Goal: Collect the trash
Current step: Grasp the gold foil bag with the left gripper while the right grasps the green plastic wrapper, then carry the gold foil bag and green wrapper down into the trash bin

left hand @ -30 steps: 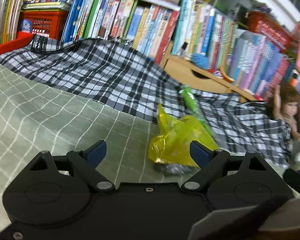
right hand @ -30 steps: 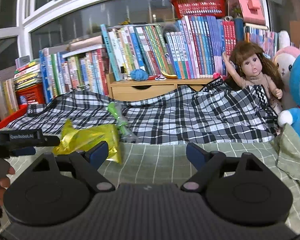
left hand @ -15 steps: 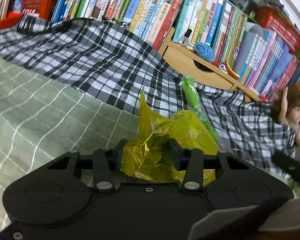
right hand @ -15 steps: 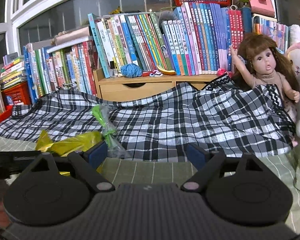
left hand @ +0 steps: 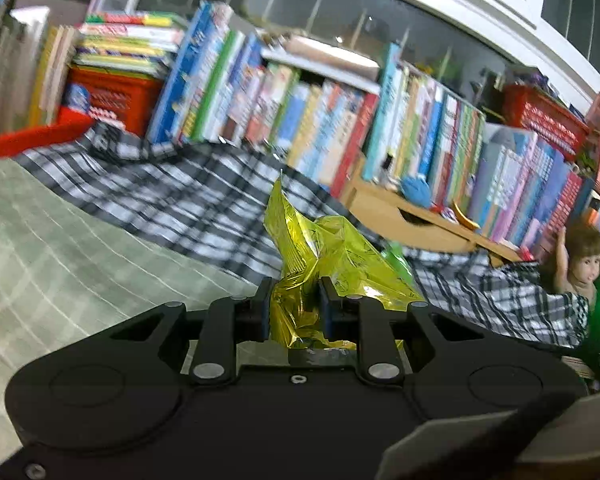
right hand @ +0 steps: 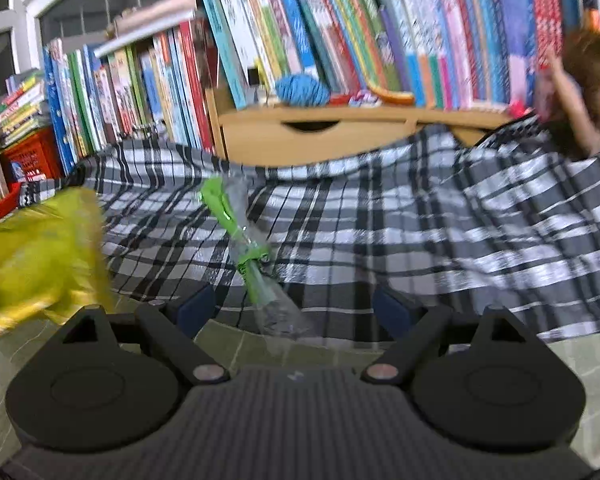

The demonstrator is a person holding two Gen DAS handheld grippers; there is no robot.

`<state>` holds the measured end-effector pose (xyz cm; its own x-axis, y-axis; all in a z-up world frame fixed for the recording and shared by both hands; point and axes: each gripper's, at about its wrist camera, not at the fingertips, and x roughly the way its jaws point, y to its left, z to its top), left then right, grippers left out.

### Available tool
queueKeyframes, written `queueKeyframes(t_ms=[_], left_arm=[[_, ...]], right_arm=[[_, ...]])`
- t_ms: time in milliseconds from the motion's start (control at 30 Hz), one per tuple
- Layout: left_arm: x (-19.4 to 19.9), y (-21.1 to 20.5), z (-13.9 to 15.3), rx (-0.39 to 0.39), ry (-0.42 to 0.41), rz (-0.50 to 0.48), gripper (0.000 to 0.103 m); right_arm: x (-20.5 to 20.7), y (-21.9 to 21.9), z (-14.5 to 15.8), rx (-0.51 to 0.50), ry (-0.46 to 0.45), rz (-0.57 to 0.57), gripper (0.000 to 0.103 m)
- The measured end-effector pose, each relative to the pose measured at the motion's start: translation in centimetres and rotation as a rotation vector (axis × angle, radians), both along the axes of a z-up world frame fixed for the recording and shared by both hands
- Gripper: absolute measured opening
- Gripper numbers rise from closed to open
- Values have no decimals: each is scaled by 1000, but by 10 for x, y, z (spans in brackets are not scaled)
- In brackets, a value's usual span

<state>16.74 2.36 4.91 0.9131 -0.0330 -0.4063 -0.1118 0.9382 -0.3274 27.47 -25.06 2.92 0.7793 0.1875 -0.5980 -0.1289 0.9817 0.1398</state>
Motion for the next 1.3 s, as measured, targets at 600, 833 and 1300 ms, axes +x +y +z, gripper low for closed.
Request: queueKeyframes(t_ms=[600,833,1300], left_arm=[[-46,3,23,61,-6,-28,21],[-93,-2,36,79,-2,-64,21],[-225,4,48,86,42,-128,22]], right_arm=[[-50,8,38,-10,-29,30,18],[-115,9,65,-5,-59,61,18],[-267,24,86,9,-95,147,19]])
